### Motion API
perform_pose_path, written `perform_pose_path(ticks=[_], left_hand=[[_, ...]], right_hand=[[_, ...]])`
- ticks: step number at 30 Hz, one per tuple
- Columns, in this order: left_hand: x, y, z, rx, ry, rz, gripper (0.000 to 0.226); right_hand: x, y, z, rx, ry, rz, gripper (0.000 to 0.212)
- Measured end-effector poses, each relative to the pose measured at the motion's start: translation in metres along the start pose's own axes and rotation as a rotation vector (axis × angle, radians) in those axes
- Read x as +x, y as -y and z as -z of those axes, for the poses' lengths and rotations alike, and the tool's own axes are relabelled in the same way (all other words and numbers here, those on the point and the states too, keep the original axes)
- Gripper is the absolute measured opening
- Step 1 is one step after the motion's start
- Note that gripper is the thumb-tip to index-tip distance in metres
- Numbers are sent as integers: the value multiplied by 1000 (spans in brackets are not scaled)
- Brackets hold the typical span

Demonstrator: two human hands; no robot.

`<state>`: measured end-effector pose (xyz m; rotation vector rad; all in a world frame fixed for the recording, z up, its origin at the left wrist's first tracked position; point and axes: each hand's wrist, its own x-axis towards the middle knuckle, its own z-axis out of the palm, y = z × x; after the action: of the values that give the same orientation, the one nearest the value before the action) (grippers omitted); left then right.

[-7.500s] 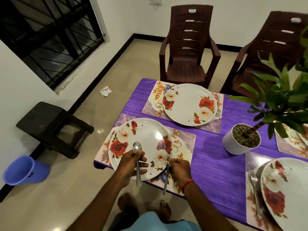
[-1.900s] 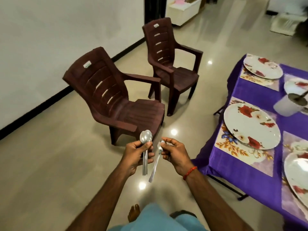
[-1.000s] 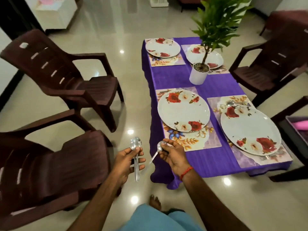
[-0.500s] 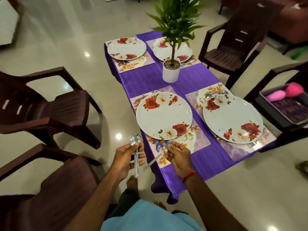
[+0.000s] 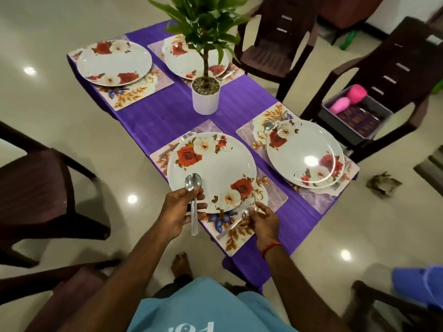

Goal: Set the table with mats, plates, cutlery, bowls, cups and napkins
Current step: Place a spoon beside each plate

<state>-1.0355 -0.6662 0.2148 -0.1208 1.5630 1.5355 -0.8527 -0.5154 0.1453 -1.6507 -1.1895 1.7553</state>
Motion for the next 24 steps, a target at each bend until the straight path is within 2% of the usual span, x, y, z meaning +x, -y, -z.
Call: perform_pose_path(ticks=[9, 24], left_hand=[[26, -12, 18, 74, 92, 62, 26], [22, -25, 1, 131, 138, 66, 24]], right_hand=[[8, -4, -9, -234, -112, 131, 25], [18, -14, -5, -398, -71, 231, 12]])
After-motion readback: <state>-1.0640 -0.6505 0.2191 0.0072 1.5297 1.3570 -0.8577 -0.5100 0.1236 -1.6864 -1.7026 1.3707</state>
